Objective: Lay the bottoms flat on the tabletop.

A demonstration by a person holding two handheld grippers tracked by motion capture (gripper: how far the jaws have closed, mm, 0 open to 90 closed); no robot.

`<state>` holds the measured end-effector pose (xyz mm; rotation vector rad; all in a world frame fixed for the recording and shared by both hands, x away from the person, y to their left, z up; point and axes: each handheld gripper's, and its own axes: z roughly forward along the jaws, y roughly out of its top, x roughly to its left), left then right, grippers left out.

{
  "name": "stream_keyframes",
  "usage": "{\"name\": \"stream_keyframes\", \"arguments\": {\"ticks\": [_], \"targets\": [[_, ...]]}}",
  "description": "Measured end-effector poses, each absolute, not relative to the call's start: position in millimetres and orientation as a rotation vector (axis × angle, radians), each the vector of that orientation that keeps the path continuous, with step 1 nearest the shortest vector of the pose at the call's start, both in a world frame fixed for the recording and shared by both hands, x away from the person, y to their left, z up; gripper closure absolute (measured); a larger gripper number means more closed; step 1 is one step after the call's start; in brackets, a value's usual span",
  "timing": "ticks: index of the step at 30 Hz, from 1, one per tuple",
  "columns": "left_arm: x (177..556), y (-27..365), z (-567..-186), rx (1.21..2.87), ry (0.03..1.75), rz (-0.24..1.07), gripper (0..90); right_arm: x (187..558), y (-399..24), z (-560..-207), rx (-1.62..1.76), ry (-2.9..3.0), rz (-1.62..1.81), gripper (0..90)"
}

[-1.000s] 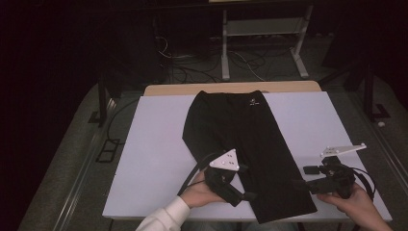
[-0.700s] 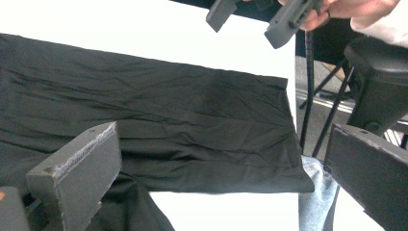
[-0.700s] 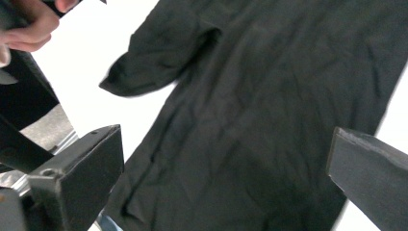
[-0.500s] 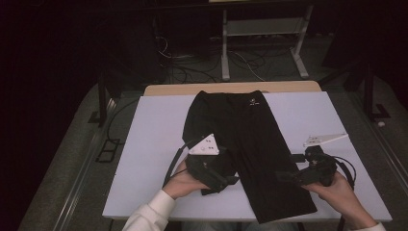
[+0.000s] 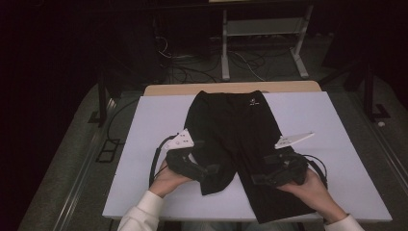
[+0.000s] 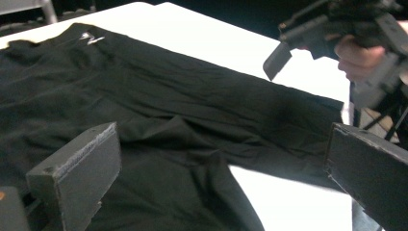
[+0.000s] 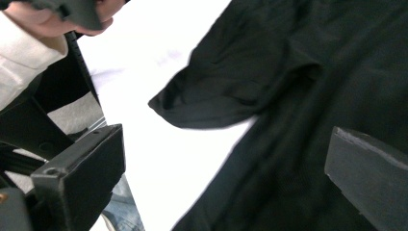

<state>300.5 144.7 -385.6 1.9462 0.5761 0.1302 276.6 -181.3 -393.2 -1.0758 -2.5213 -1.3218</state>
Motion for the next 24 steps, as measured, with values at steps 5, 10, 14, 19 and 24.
{"name": "stream_keyframes", "arguments": {"ticks": [5,10,14,19,24], "targets": [[304.0,151.6,-389.4,1.935,0.608,0.139,0.0,280.1,-148.5,-397.6,-0.966,-2.526,-1.302,4.8],[306.7,158.2,-392.4,1.922,0.634,0.145,0.0,279.7,-119.5,-403.1,-0.873,-2.53,-1.291,10.8],[310.7,163.7,-399.2,1.92,0.67,0.144,0.0,279.4,-104.5,-408.3,-0.814,-2.535,-1.286,16.0],[313.4,169.1,-402.1,1.907,0.695,0.15,0.0,279.5,-86.7,-416.5,-0.755,-2.54,-1.27,32.6],[315.1,171.0,-404.7,1.904,0.708,0.149,0.0,281.0,-70.5,-426.0,-0.723,-2.533,-1.235,44.3]]}}
